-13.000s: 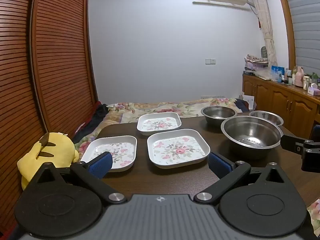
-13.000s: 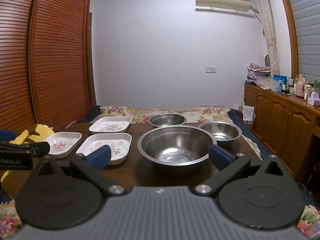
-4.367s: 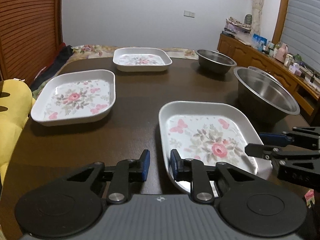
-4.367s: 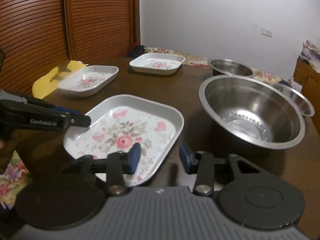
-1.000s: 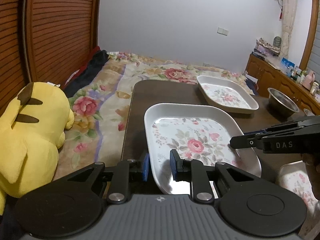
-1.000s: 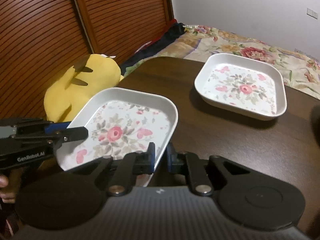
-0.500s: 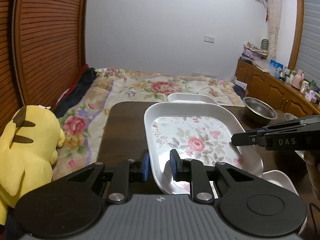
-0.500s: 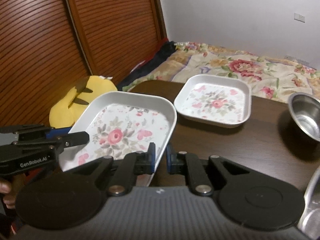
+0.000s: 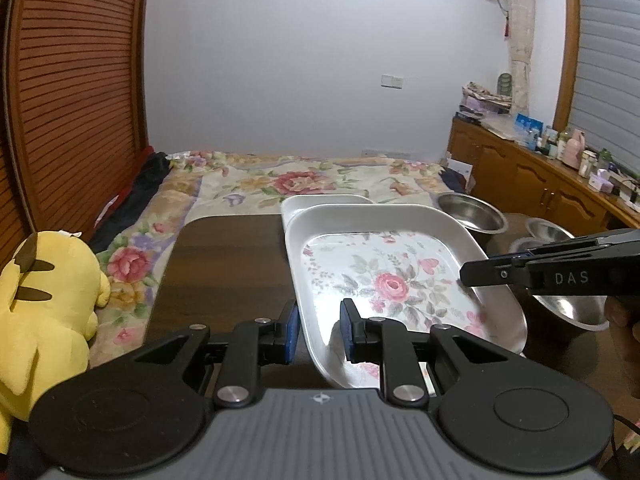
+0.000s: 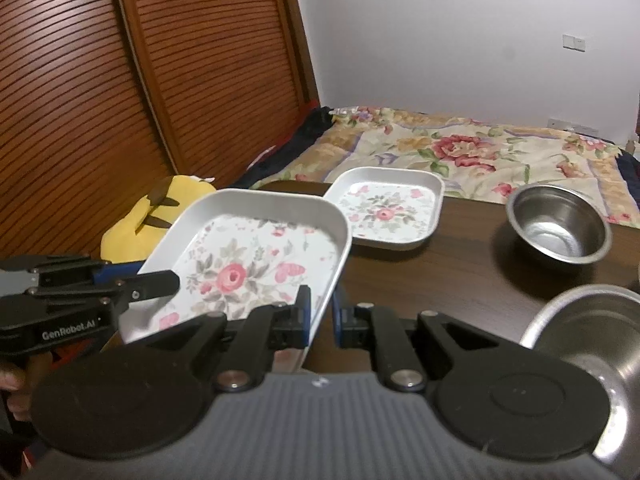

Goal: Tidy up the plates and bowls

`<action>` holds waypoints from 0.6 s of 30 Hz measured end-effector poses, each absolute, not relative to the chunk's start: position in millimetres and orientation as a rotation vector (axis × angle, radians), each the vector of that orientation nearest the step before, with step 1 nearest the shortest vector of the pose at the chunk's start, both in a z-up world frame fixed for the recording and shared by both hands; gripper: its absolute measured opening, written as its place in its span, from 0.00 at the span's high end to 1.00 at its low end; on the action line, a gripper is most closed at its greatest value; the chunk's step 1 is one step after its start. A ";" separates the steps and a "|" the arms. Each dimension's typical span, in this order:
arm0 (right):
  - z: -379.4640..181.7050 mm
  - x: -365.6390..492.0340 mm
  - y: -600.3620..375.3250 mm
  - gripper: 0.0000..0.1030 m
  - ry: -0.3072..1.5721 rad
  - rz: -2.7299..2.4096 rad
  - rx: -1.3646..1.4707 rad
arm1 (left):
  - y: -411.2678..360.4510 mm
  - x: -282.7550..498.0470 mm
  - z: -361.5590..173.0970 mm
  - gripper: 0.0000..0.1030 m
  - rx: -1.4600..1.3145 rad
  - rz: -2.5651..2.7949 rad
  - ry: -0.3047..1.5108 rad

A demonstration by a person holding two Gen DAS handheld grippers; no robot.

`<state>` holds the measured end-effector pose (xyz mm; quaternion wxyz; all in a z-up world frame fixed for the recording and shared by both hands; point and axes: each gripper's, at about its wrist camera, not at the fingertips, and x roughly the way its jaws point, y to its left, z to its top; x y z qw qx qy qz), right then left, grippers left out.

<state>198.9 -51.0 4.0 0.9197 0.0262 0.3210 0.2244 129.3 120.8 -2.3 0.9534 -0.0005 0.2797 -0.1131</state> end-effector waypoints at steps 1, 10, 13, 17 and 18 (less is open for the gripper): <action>4.3 195.6 -54.8 0.88 0.657 0.458 0.057 | 117.4 126.8 -2.2 0.77 0.000 -0.234 0.568; 1.7 169.2 -78.9 0.88 0.636 0.447 0.056 | 97.5 100.4 -10.5 0.77 0.018 -0.264 0.595; -3.4 161.2 -84.4 0.88 0.640 0.449 0.071 | 95.6 91.9 -16.8 0.77 0.024 -0.270 0.615; -10.9 148.5 -90.1 0.88 0.647 0.460 0.087 | 92.2 81.8 -23.8 0.77 0.028 -0.279 0.635; -12.9 145.1 -91.2 0.88 0.648 0.460 0.093 | 91.5 79.9 -25.1 0.77 0.030 -0.282 0.640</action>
